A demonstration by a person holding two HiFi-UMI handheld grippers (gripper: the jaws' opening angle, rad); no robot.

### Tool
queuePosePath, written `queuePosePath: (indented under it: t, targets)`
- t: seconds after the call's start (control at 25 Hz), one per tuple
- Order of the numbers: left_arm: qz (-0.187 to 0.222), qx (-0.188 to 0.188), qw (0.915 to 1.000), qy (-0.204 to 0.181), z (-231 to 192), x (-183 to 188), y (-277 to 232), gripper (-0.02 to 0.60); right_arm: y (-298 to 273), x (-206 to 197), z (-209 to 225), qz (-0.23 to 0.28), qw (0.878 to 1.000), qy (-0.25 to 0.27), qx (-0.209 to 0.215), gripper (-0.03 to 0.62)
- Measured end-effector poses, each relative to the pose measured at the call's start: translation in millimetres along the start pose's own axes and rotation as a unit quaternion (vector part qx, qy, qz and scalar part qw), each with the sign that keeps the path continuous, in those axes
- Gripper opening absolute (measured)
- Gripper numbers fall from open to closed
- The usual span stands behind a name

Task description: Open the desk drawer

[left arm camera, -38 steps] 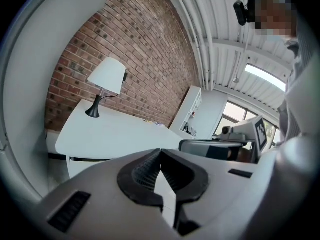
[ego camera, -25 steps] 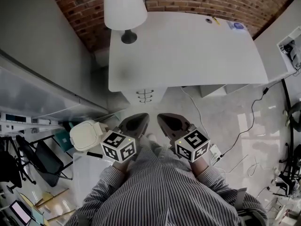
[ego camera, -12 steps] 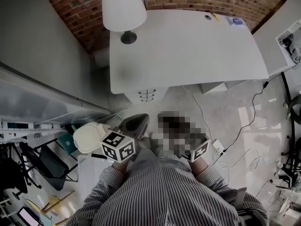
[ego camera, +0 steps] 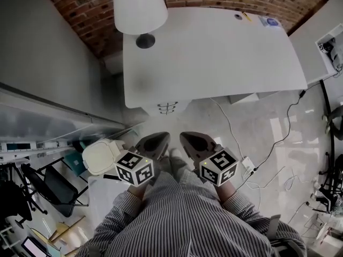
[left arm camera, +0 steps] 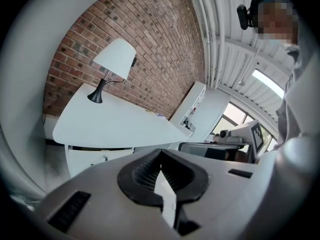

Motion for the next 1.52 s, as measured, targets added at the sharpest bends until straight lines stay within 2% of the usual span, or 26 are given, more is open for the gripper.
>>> queuePosePath:
  t: [0.32,0.68,1.0,1.24,1.52]
  targets:
    - [-0.017,0.006,0.9996,0.022,-22,-10,-9,0.012,-19,-13,12,-0.022,1.000,-0.009,0.006,0.015]
    - [-0.029,0.000,0.9990,0.034,-47,-17,-29,0.012,-42,-14,43,-0.029,0.999,-0.018,-0.014,0.015]
    - [-0.026,0.018,0.9976,0.062,-80,-35,-42,0.012,-60,-39,66,-0.042,0.998,-0.046,-0.023,0.015]
    - [-0.043,0.002,0.9962,0.075,-91,-58,-61,0.012,-74,-66,79,-0.056,0.996,-0.067,-0.030,0.015]
    - [-0.024,0.024,0.9909,0.130,-117,-80,-68,0.012,-97,-86,94,-0.039,0.992,-0.114,-0.023,0.015]
Point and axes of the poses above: the fingertips, and each gripper's own axes: y backward along the fingers, z to its right, x out of its top, the point moved 3 cm from there along y, backward along the fingers, and after that the axes turned 3 degrees about z, right-handed, at the moved point
